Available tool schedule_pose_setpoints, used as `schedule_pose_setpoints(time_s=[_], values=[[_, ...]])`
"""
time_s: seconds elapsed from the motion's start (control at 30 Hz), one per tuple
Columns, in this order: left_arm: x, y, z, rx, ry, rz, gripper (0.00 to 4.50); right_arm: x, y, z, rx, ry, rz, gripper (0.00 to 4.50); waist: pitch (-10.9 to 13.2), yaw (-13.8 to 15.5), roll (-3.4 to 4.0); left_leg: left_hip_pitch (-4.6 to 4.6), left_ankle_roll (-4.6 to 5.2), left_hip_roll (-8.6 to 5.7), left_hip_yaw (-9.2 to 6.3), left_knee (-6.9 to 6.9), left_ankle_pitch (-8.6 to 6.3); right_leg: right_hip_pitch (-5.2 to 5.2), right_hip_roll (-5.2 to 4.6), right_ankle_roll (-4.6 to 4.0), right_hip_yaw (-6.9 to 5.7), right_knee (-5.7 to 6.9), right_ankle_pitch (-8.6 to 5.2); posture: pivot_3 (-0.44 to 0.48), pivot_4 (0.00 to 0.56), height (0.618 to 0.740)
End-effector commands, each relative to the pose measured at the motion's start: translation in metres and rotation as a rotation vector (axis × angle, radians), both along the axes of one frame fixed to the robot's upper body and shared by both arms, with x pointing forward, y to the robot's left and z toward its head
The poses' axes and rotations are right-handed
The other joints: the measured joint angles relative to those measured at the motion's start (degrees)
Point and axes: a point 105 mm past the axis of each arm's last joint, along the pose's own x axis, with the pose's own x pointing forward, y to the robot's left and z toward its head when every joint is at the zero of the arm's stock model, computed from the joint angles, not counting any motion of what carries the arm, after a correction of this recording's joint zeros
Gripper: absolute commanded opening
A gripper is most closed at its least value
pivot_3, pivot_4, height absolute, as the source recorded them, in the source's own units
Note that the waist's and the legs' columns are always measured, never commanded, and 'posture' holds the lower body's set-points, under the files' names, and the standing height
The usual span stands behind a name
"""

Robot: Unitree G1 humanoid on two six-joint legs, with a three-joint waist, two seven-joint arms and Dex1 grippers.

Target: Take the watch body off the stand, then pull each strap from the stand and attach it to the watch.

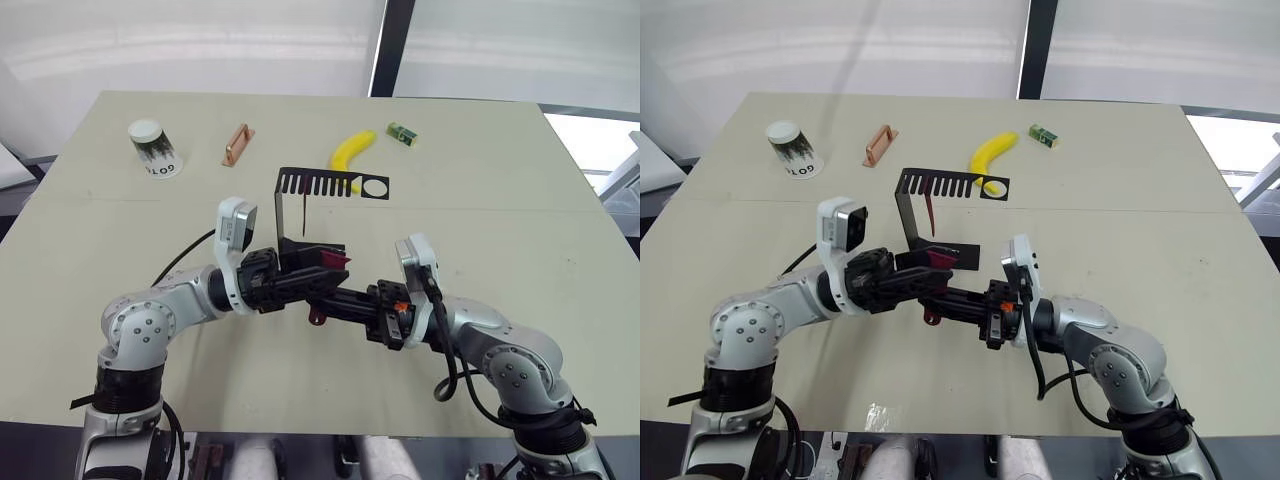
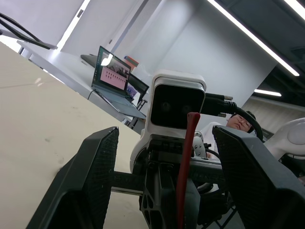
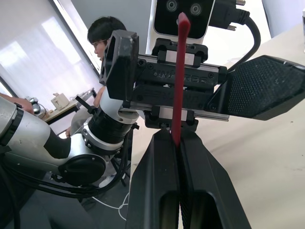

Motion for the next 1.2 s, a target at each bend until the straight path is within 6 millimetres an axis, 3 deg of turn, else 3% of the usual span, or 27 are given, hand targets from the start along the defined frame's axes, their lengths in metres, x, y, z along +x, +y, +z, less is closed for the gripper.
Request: schedule_pose_setpoints(time_s=[0.03,0.2,0.3,0.47,1.0,1.1,1.2], values=[[-0.006,0.000,0.008,-0.025,-0.038,-0.011,3.39,-0.005,0.000,0.007,0.026,-0.033,0.011,0.00,0.00,0.00,0.00,0.00,0.00,0.00,0.00,0.00,0.00,0.00,0.00,0.00,0.00,0.00,0.00,0.000,0.150,0.729],[-0.006,0.001,0.007,-0.022,-0.038,-0.006,3.39,-0.007,0.001,0.006,0.029,-0.029,0.011,0.00,0.00,-0.02,0.00,0.00,0.00,0.00,0.00,0.00,0.00,0.00,0.00,0.00,0.00,0.00,0.00,0.000,0.150,0.729],[-0.007,0.001,0.006,-0.020,-0.038,-0.006,2.60,-0.007,0.001,0.006,0.032,-0.028,0.011,0.00,0.00,-0.01,0.00,0.00,0.00,0.00,0.00,0.00,0.00,0.00,0.00,0.00,0.00,0.00,0.00,0.000,0.150,0.729],[-0.008,0.001,0.004,-0.013,-0.034,-0.016,0.12,-0.007,0.001,0.006,0.033,-0.030,0.008,0.00,0.00,-0.01,0.00,0.00,0.00,0.00,0.00,0.00,0.00,0.00,0.00,0.00,0.00,0.00,0.00,0.000,0.150,0.729],[-0.008,0.002,0.014,-0.066,-0.080,-0.004,0.05,-0.007,-0.002,-0.001,-0.010,-0.044,-0.008,0.00,0.00,-0.02,0.00,-0.01,0.00,0.00,-0.01,-0.01,0.00,0.00,0.00,0.00,0.00,-0.02,0.00,0.000,0.150,0.729],[-0.007,0.004,0.018,-0.069,-0.124,0.020,0.00,-0.003,-0.010,0.000,-0.036,-0.054,-0.050,0.88,0.00,0.05,0.00,-0.01,0.00,0.00,-0.01,-0.01,0.00,0.00,0.00,0.00,0.00,-0.02,0.00,0.000,0.150,0.729],[-0.004,0.009,0.018,-0.047,-0.177,0.060,0.00,-0.001,-0.027,-0.001,-0.071,-0.071,-0.108,2.32,0.00,0.09,0.00,-0.03,0.00,-0.01,-0.02,-0.01,0.00,0.00,0.00,0.00,0.00,-0.05,0.00,0.000,0.150,0.729]])
